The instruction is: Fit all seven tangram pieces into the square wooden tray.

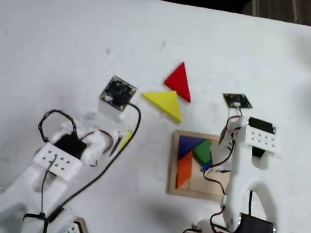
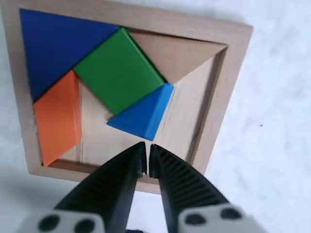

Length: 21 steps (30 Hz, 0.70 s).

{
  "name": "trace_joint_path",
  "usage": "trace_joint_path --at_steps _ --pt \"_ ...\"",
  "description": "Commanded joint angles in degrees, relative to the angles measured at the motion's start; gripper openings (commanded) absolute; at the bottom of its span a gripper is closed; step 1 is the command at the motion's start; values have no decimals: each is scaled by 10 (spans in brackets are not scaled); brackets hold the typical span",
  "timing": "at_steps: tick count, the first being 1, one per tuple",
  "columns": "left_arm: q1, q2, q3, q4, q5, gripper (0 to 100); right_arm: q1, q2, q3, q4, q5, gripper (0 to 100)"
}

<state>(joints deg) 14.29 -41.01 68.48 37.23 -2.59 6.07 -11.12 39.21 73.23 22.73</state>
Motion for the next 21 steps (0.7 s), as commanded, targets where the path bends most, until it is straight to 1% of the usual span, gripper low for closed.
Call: trace_joint_path --at_steps 1,4,7,9,11,14,16,19,21 --pt "-3 -18 -4 -17 -4 199 2 -2 -26 29 -1 17" --pt "-3 -18 -4 -17 -4 199 24 -3 -29 48 4 17" --pt "-3 -18 -4 -17 -4 199 39 -3 -47 67 33 17" --pt "-3 -18 -4 -17 -4 199 38 -3 -57 71 22 17" --pt "-3 -18 -4 -17 -4 199 22 -2 -60 61 5 17" --pt "-3 -18 -4 -17 -4 199 -17 3 -47 22 -28 17" --pt "-3 -18 -4 -17 -4 199 -43 3 -26 -25 -44 17" --pt "-3 -18 -4 -17 -4 199 -67 3 9 -90 -48 17" --pt "-3 -18 -4 -17 -4 199 -72 3 24 -114 -46 17"
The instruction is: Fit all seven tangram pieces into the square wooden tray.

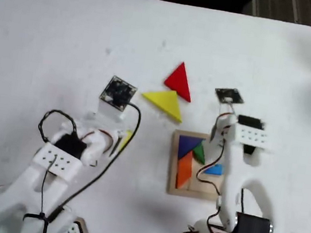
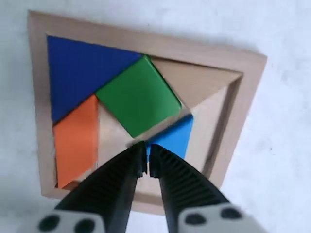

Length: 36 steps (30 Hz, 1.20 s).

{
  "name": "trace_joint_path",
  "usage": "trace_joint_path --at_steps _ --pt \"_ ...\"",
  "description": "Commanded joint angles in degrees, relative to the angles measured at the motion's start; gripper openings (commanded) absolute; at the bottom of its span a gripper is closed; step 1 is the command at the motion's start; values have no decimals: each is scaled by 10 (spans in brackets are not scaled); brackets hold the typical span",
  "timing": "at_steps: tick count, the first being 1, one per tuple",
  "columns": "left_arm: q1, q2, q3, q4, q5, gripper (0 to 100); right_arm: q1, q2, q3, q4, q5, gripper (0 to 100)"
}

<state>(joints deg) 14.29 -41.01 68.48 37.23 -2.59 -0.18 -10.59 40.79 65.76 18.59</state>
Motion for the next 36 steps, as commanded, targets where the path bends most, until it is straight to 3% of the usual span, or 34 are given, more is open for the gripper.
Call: trace_joint_path --at_steps 1,20,26,36 --pt "-3 -18 -4 -17 -4 199 -8 -2 12 -43 -4 17" --pt "-3 -18 -4 -17 -4 199 35 -15 102 -25 91 17" --pt "-3 -18 -4 -17 -4 199 41 -99 110 47 110 17" --pt "-4 -18 -4 -17 -4 199 104 -243 126 57 111 17"
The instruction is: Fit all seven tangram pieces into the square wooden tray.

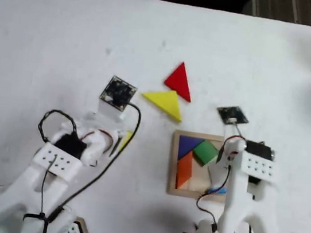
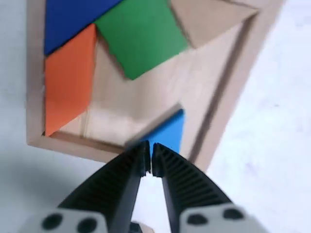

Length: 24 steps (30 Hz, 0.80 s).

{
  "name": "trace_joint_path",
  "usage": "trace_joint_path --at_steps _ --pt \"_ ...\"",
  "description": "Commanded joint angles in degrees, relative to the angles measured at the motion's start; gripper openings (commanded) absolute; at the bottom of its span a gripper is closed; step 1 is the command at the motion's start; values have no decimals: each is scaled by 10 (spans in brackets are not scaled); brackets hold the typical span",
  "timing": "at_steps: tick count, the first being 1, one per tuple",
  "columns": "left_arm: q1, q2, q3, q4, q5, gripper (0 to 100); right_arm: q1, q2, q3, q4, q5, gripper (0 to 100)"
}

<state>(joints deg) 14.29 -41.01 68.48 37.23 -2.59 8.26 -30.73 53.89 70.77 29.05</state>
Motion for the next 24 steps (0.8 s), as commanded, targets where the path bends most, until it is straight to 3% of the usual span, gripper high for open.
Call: trace_joint_path --at_steps 1,7,13,24 --pt "-4 -18 -4 -17 -4 199 29 -45 -4 7 6 17" --pt "-4 -18 -4 -17 -4 199 80 -11 -4 -10 26 17" --pt "-4 -18 -4 -17 -4 199 88 82 -2 -57 38 17" --pt "-4 -18 -4 -17 -4 199 -33 163 -5 -70 14 17"
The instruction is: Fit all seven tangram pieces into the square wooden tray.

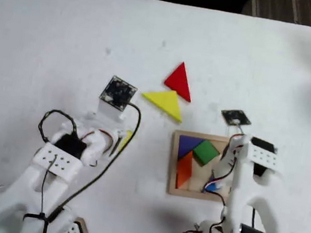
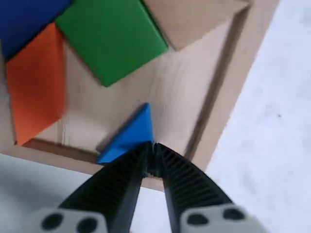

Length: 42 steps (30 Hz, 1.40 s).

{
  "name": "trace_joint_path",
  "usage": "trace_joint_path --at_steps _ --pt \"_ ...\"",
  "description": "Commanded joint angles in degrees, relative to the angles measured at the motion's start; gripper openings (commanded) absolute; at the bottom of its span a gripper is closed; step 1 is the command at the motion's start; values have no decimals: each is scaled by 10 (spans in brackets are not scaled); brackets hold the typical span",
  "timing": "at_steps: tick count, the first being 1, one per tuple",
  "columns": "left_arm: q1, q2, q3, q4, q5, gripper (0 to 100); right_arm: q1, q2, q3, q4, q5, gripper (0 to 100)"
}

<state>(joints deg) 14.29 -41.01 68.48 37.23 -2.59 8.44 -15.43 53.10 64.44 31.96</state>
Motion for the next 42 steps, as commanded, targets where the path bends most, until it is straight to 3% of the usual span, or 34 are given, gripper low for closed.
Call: trace_joint_path --at_steps 1,18,29,36,42 --pt "-4 -18 -4 -17 -4 199 -44 7 3 -7 -20 17" --pt "-4 -18 -4 -17 -4 199 -126 -6 -11 -5 -28 17" --pt "-4 -18 -4 -18 -4 199 -109 -10 -80 86 -48 17" --pt "-5 -18 -4 -24 -4 199 -83 -43 -11 82 19 17" --pt "-5 -18 -4 -24 -4 199 -86 -116 38 67 25 17"
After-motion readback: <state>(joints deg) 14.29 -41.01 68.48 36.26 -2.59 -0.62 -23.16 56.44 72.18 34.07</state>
